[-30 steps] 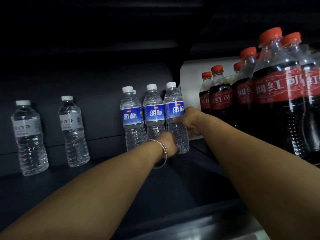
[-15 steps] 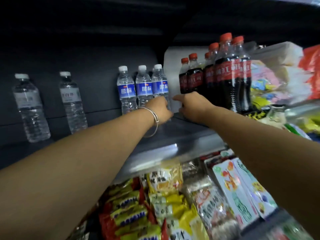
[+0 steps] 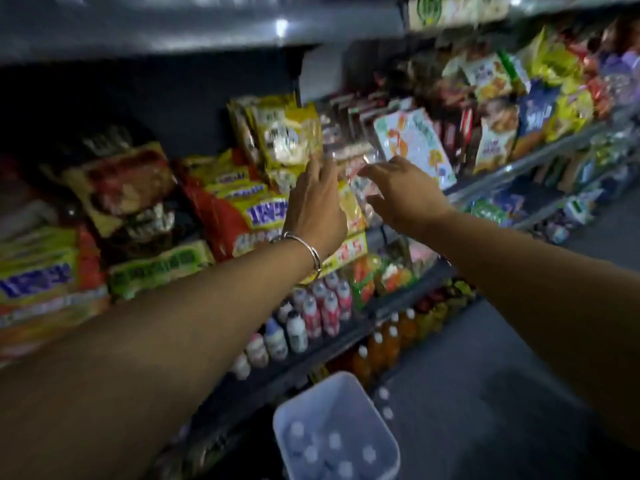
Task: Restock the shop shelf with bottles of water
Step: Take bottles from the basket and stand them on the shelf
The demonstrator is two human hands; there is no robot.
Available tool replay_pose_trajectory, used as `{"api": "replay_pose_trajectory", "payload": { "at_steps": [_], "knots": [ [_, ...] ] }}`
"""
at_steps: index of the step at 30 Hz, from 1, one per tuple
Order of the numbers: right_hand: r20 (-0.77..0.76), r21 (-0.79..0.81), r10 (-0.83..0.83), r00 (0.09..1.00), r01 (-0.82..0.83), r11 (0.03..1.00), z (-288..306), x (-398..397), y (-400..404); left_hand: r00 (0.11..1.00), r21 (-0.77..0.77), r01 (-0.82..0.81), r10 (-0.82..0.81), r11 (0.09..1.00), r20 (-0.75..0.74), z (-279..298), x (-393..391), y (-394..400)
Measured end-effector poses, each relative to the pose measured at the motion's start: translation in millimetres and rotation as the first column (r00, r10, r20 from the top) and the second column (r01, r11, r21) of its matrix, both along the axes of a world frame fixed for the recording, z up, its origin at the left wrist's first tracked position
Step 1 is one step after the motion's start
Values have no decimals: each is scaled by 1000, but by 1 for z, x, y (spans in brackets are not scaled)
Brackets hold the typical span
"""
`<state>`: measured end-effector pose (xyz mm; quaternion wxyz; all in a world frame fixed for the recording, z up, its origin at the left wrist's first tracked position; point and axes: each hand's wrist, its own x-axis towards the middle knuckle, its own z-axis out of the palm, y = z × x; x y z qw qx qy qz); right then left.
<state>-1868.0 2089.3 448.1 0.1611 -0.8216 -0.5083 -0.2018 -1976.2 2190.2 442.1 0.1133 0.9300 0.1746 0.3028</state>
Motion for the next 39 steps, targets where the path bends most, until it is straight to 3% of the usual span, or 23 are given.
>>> {"api": "replay_pose_trajectory", "payload": {
  "at_steps": [2,6,9,16,22,26,31,35,39],
  "knots": [
    [-77,-126,-12,997,2,992,-59,-9,-7,995,-89,24,-33,996,-95,-61,-9,-3],
    [-130,-208,62,990,-89,974,-181,-22,-7,957,-169,19,-67,986,-284,-179,-22,-1],
    [-288,-362,16,957,-124,924,-273,-36,-3,927,-257,10,-106,966,-360,-266,-29,4],
    [-614,-581,-149,775,-316,750,-466,-70,11,837,-502,-115,-189,857,-514,-445,-51,21],
    [-688,-668,-343,640,-374,643,-567,-92,31,765,-555,-219,-212,802,-608,-534,-65,38],
    [-681,-672,-346,645,-365,644,-584,-94,38,749,-565,-239,-221,790,-625,-555,-70,42],
    [-702,-641,-321,636,-368,674,-561,-84,41,724,-574,-244,-247,782,-644,-541,-70,45],
    [-732,-590,-274,624,-379,713,-502,-74,40,711,-589,-257,-264,766,-652,-499,-63,47],
    [-739,-538,-207,641,-376,754,-405,-63,40,635,-570,-205,-334,796,-696,-422,-58,46]
  ]
}}
